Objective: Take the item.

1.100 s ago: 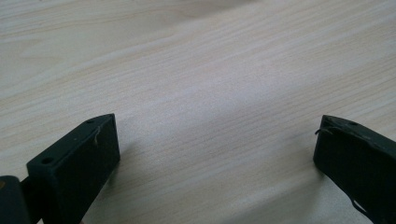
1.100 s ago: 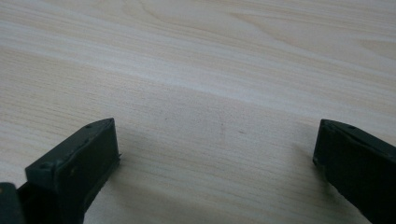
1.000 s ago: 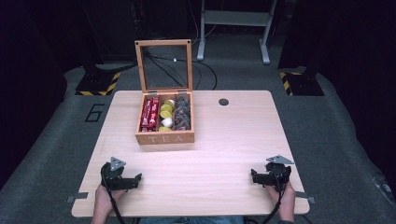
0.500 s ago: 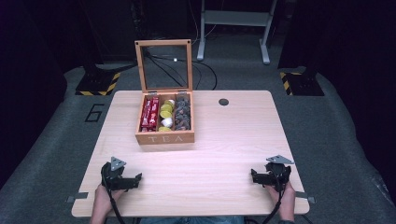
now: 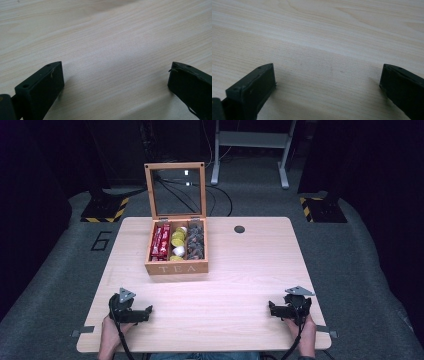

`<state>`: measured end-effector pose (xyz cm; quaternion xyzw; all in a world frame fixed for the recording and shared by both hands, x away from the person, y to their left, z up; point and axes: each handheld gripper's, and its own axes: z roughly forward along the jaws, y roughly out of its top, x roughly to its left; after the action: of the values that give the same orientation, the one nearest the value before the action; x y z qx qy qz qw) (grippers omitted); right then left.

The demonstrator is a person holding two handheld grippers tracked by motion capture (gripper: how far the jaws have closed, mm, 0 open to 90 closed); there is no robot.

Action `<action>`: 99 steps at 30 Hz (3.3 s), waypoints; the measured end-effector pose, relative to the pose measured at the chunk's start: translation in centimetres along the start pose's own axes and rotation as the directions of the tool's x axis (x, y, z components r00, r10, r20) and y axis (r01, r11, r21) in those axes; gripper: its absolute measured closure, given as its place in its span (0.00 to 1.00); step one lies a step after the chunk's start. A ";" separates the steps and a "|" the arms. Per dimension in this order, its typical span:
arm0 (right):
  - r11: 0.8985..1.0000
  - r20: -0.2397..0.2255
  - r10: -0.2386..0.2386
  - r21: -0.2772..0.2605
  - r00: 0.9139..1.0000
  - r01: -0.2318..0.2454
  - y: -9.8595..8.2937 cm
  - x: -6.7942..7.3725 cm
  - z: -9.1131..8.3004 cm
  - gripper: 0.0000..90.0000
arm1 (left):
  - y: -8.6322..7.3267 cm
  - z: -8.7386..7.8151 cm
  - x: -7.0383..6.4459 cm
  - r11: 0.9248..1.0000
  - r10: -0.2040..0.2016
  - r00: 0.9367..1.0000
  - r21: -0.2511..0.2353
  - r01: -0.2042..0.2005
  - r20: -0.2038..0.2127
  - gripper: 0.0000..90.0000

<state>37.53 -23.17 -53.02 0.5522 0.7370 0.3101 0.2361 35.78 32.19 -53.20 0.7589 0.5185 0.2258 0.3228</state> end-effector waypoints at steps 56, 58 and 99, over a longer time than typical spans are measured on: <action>1.000 0.003 0.003 0.000 1.000 -0.003 0.0 0.0 0.0 0.00 | 13.0 -0.5 3.1 0.995 0.041 0.996 -0.096 -0.034 0.073 0.03; 1.000 0.003 0.003 0.000 1.000 -0.003 0.0 0.0 0.0 0.00 | 13.3 -0.3 3.0 0.995 0.042 0.997 -0.091 -0.036 0.070 0.03; 1.000 0.003 0.003 0.000 1.000 -0.003 0.0 0.0 0.0 0.00 | 20.7 5.7 3.5 0.997 0.049 0.998 -0.054 -0.048 0.025 0.18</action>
<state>37.51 -23.14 -53.02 0.5535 0.7359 0.3099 0.2368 54.15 28.70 -42.15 0.7653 0.4893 0.2373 0.3444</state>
